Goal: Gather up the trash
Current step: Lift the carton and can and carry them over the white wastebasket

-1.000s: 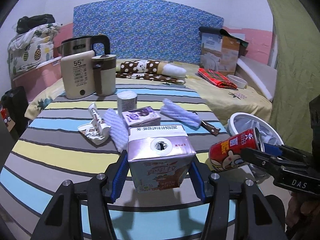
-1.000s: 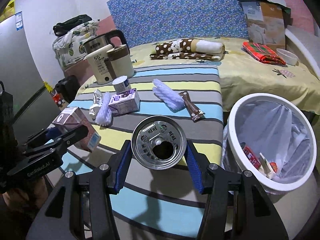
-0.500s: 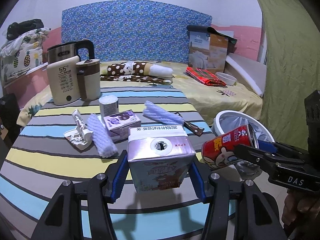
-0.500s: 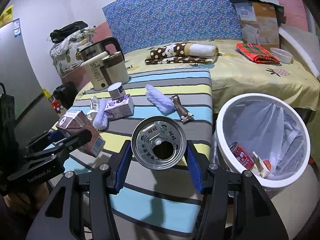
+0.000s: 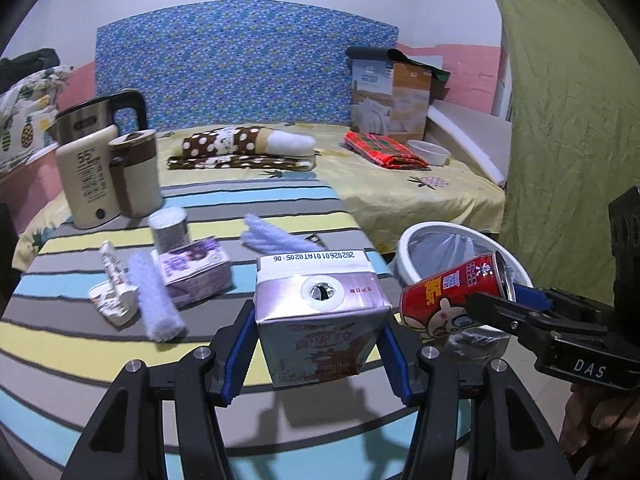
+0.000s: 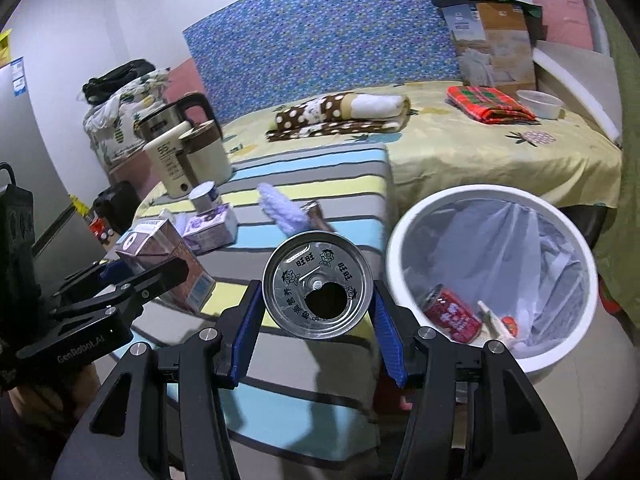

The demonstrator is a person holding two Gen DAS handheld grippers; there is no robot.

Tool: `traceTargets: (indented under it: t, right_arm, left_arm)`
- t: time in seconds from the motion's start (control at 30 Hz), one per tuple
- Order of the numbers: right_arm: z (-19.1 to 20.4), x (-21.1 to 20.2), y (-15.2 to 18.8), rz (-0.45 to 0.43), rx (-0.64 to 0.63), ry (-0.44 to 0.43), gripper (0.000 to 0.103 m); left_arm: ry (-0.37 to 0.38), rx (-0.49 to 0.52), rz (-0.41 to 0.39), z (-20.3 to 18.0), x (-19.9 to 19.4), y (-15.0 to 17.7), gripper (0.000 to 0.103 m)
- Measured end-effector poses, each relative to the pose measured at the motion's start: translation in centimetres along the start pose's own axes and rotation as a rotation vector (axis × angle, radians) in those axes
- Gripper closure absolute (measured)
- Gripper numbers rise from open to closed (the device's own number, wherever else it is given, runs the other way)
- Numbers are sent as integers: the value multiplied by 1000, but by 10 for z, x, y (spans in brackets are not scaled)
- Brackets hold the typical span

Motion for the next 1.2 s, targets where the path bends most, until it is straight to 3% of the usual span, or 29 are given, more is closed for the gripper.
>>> traceTargets:
  t: [0.53, 1.2]
  right_arm:
    - [-72, -27, -12, -72, 74, 185, 49]
    - [-124, -33, 3, -34, 135, 302, 49]
  left_arm:
    - [154, 51, 2, -72, 45, -20, 46]
    - [299, 70, 32, -139, 99, -17, 46]
Point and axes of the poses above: each gripper's, at about its wrist camera, not at the fingertips, and x roughly the way its jaws point, z to its left, y to its underside, the point moved 4 cm from there along x, roughly the way its jaws point, and after that the axes turned 15 degrees about -z, right-handed, at the moved point
